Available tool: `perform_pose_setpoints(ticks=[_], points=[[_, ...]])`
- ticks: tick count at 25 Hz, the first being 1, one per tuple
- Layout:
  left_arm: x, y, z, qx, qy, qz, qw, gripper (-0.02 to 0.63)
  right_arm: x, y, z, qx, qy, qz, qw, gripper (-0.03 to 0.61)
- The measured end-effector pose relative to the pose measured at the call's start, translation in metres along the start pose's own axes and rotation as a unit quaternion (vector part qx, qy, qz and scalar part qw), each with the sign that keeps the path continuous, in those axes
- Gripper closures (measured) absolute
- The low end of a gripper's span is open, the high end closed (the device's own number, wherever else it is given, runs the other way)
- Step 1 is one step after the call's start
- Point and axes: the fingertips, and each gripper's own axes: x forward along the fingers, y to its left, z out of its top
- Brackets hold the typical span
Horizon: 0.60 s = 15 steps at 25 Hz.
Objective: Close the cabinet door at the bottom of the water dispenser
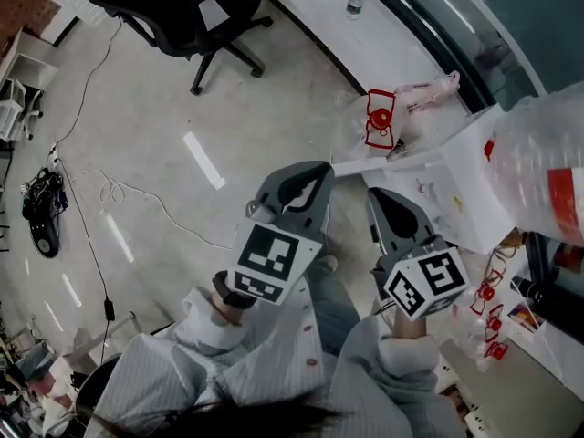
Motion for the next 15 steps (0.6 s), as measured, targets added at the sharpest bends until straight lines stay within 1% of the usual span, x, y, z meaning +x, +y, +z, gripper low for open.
perform_pose_setpoints(ticks=[3,6,11,15], points=[[0.010,0.020,0.000,0.000,0.005,-0.002,1.0000,0.603,0.021,-0.010,0.004,0.009,0.007,-0.011,1.000,0.565],[0.020,0.034,-0.010,-0.006,0.018,-0.006,0.9998,0.603,0.037,-0.018,0.000,0.019,0.018,-0.019,0.999,0.565],[0.039,0.048,-0.041,-0.023,0.047,-0.011,0.9986,0.603,0.059,-0.032,-0.016,0.027,0.034,-0.022,0.999,0.565],[0.059,0.051,-0.079,-0.041,0.073,-0.015,0.9964,0.603,0.078,-0.044,-0.044,0.036,0.054,-0.017,0.998,0.565]])
